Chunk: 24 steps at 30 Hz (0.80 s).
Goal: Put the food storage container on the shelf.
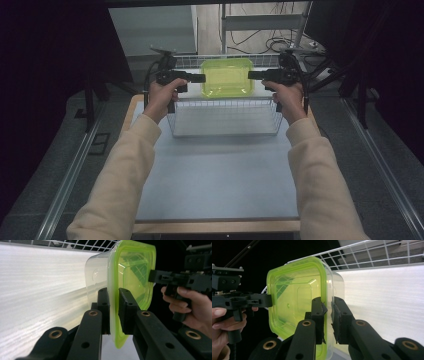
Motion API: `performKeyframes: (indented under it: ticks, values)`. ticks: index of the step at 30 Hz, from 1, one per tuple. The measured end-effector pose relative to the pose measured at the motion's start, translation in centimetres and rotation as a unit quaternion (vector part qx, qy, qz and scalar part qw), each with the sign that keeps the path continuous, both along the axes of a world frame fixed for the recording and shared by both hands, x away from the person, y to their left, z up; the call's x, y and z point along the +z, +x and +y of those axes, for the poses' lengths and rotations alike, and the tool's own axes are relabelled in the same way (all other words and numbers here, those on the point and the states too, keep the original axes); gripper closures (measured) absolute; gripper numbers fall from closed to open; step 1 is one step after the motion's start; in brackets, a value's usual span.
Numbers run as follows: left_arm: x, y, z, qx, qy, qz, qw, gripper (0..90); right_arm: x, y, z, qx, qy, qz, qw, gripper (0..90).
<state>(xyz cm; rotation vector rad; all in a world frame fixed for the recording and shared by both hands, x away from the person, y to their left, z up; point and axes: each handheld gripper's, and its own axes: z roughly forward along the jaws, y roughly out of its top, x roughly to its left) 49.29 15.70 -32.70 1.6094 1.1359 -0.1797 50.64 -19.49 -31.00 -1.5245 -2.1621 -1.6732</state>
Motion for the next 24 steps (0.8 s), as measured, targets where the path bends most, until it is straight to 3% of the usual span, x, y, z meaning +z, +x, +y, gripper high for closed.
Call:
performKeyframes:
  ticks: [5,11,21,24]
  values:
    - [-0.3,0.8,-0.2,0.018,-0.018,0.014,0.9996,80.2,-0.5,0.8,0.1,-0.017,0.009,0.003,0.9998,79.1]
    - [-0.4,1.2,-0.6,0.035,-0.004,0.015,0.9993,76.6,-0.6,0.9,0.6,-0.028,-0.011,-0.011,0.9995,76.6]
    - [-1.1,1.8,-0.9,0.040,-0.005,0.019,0.9990,73.0,-0.9,1.3,0.7,-0.037,-0.029,-0.014,0.9988,71.1]
    - [-1.3,1.9,-1.2,0.044,0.006,0.017,0.9989,68.2,-1.0,1.3,0.9,-0.041,-0.043,-0.015,0.9981,66.5]
